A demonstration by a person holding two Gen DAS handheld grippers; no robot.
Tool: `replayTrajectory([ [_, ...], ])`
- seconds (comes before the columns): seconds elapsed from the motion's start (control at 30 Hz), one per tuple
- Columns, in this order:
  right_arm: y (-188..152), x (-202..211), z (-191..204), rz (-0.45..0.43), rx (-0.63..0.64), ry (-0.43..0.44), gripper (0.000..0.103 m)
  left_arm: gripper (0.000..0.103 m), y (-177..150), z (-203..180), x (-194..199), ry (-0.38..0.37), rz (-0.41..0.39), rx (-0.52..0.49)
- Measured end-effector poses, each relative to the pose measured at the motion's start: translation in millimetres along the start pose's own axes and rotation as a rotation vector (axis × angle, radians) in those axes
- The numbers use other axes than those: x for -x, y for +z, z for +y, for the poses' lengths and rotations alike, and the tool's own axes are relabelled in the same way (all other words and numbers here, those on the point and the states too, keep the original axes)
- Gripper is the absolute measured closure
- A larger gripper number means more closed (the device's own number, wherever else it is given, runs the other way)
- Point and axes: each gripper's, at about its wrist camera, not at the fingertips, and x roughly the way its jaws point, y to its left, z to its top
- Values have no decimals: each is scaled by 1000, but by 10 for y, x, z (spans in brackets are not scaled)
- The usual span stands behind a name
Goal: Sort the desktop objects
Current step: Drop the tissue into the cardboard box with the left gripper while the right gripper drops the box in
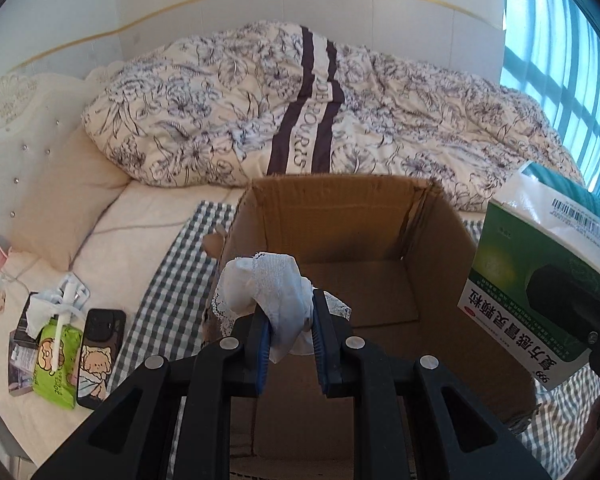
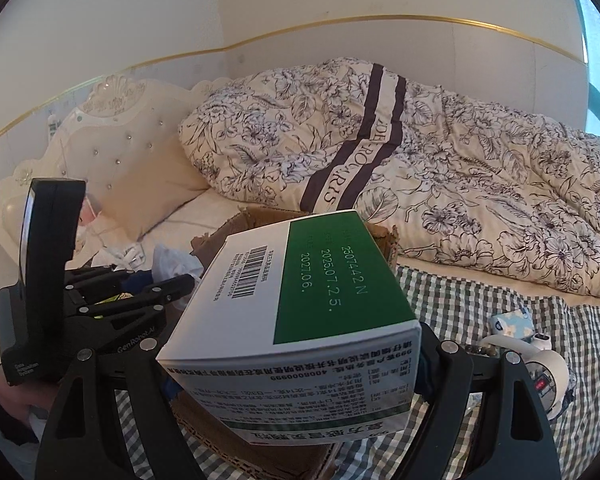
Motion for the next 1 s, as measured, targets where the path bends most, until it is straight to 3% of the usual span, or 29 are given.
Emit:
replayTrajectory([
  [0.07, -5, -51, 28, 12, 6, 3, 21, 79, -15, 11, -31, 7, 12, 0],
  [0.13, -17, -98, 68, 27, 15, 5, 21, 53, -27, 11, -59, 18, 26, -3],
  [0.17, -24, -122, 88, 33, 19, 5, 21, 49, -34, 6, -72, 27, 29, -9],
  [0.33, -82, -221, 165, 73, 36, -5, 20, 39, -56, 37, -101, 42, 36, -4],
  [0.67, -105, -253, 159, 97, 19, -2, 15, 37, -9, 135, -7, 41, 6, 41],
  [0.73, -101, -233, 169, 94, 14, 0, 10, 37, 2, 147, 33, 40, -1, 50],
  [1.0, -65, -15, 181, 32, 16, 2, 8, 37, 73, 219, 279, 49, -57, 95],
])
